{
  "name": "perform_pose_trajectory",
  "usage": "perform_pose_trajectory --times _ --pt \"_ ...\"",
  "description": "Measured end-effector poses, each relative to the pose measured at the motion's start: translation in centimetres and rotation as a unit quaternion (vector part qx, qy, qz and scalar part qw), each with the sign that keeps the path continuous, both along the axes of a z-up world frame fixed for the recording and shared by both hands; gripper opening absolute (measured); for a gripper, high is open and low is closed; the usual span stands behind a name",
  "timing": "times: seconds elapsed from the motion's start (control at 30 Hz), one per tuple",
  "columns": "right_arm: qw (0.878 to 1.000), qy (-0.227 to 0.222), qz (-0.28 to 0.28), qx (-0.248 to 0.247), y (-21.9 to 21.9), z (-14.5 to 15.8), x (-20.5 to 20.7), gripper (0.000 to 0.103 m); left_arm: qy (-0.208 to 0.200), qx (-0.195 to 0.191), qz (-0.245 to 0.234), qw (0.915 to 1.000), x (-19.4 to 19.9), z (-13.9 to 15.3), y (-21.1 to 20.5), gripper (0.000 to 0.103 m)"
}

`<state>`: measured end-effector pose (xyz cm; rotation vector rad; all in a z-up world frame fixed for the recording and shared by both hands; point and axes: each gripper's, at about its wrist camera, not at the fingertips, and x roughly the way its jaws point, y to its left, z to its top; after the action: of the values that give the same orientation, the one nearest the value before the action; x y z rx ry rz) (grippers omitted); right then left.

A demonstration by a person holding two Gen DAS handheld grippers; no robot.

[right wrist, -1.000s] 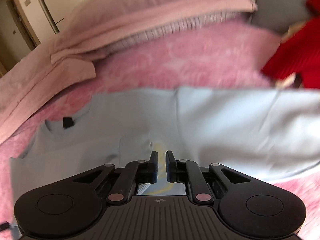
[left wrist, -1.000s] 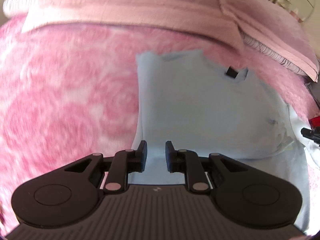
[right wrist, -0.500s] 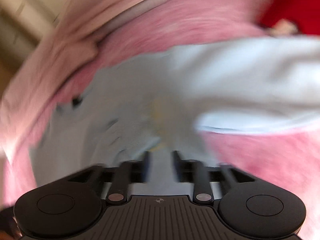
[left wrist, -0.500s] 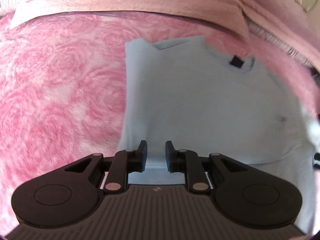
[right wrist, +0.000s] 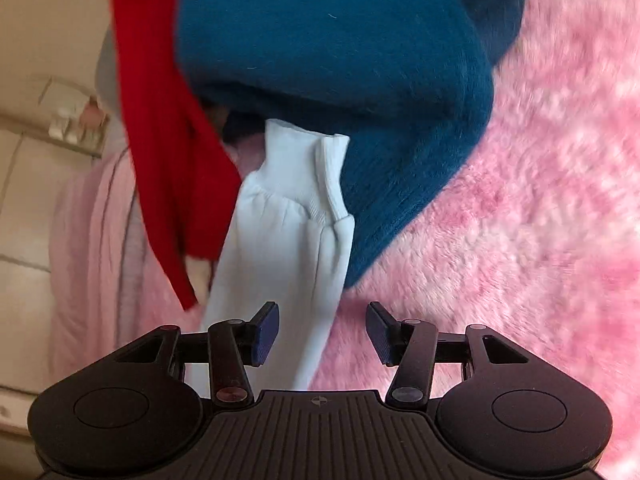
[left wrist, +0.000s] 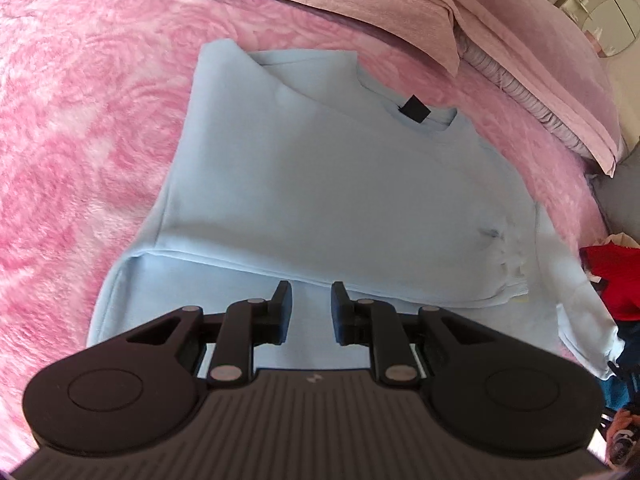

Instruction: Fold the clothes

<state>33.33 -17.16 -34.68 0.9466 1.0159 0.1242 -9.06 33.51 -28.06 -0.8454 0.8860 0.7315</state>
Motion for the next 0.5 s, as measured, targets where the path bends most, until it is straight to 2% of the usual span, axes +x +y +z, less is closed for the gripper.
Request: perform_pose_trajectory --times 0.1,0.13,0.17,0.2,0.3,0.33,0.4,0.43,0.5 --pt "1.000 -0.005 -0.002 0.007 0.5 -0.9 1.2 0.051 0.001 0.001 -0.003 1.0000 0.2 0.0 -0.1 0.016" --pt "1.000 0.000 0.001 -0.006 1.2 -0.8 1.6 0.046 0.001 0.000 -0.001 1.0000 0.0 0.0 -0.1 0.016" --pt "1.000 0.004 0.004 -0.018 1.8 -0.7 2.0 0.010 0.000 0.000 0.002 1.0000 -0.1 0.0 -0.1 0.016" --pt "0.999 0.006 0.012 -0.037 2.6 -0.4 2.4 0.001 0.000 -0.001 0.005 1.0000 -0.3 -0.1 0.0 0.016" --pt "0.988 -0.015 0.070 -0.136 5.5 2.0 3.4 0.001 -0.005 -0.007 0.021 0.9998 -1.4 -0.1 0.1 0.016" --pt "0.979 -0.040 0.100 -0.175 7.2 3.5 3.4 0.001 -0.007 -0.011 0.027 0.9996 -1.9 -0.2 0.1 0.016" --pt "0.946 -0.117 0.174 -0.247 12.2 7.2 2.2 0.001 -0.008 -0.022 0.036 0.9991 -2.7 -0.4 0.2 0.016" --pt "0.924 -0.164 0.218 -0.269 15.2 8.9 0.4 0.001 -0.008 -0.026 0.041 0.9988 -3.2 -0.6 0.3 0.016" --pt "0.866 -0.255 0.302 -0.307 21.2 12.1 -3.3 0.001 -0.012 -0.035 0.052 0.9980 -4.2 -0.6 0.3 0.016"
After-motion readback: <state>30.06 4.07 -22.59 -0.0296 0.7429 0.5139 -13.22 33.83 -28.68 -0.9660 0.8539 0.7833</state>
